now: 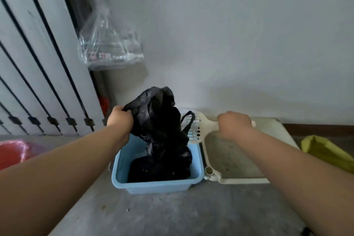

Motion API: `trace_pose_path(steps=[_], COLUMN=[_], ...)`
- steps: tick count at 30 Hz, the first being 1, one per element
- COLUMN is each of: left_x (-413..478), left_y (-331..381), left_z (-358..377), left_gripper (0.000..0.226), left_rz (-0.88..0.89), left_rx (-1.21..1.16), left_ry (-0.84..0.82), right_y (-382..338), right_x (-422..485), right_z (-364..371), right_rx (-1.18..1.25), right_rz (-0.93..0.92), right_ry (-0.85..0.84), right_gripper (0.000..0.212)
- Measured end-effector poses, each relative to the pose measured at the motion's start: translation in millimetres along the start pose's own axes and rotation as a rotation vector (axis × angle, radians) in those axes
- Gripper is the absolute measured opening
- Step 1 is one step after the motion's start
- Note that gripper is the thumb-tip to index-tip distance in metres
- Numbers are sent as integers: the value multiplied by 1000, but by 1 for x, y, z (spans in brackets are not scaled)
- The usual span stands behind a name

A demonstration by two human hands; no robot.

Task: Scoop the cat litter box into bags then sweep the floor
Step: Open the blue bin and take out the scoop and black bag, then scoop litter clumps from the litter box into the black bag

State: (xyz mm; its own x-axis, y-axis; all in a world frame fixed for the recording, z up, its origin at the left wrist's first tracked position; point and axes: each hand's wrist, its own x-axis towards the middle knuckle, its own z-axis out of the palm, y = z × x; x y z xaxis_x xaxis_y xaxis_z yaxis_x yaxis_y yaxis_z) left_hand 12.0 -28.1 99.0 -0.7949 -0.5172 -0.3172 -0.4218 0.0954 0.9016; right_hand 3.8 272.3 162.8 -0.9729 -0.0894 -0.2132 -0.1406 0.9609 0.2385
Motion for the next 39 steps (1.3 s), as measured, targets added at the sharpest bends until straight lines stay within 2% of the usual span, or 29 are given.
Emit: trace_pose_path(steps=[3, 6, 9, 11, 13, 15, 18, 22, 25, 28, 31, 33, 35, 36, 39], left_x=[-53, -100, -133, -146, -157, -164, -166, -159, -158, -156, -160, -165, -174, -177, -188], left_y=[31, 47, 54, 52, 48, 45, 38, 30, 30, 30, 29, 28, 29, 28, 21], left_z=[6, 9, 7, 8, 9, 10, 7, -3, -17, -28, -34, -33, -31, -28, -10], left_gripper=[24, 22, 26, 30, 36, 38, 33, 25, 76, 98, 100, 101, 118, 127, 127], left_rz=[-16, -60, -71, -118, -186, -240, -293, -428, -508, -452, -306, -168, -52, -14, 143], left_rx=[-202, -337, -407, -456, -476, -477, -420, -372, -431, -601, -522, -351, -140, -49, 206], left_ry=[-82, -168, -203, -222, -259, -292, -324, -335, -339, -368, -447, -544, -651, -670, -641], right_y=[16, 28, 28, 22, 14, 3, -10, -6, -3, -4, -3, -1, 2, 4, 10], right_x=[-21, -34, -58, -73, -85, -89, -89, -91, -98, -104, -107, -108, -108, -108, -110], right_z=[-11, -13, -13, -15, -14, -6, -2, -11, -11, -13, -15, -14, -14, -13, -13], right_rx=[264, 801, 1526, 1732, 1696, 1569, 1542, 1676, 1711, 1750, 1774, 1801, 1847, 1869, 1932], right_rz=[196, 345, 385, 308, 213, 192, 305, 415, 461, 477, 511, 559, 592, 598, 580], right_ry=[-112, -159, -107, -106, -142, -172, -143, -71, -95, -71, -25, -9, 7, 12, 6], right_gripper=[32, 15, 29, 41, 43, 33, 15, 8, 9, 13, 14, 11, 8, 8, 8])
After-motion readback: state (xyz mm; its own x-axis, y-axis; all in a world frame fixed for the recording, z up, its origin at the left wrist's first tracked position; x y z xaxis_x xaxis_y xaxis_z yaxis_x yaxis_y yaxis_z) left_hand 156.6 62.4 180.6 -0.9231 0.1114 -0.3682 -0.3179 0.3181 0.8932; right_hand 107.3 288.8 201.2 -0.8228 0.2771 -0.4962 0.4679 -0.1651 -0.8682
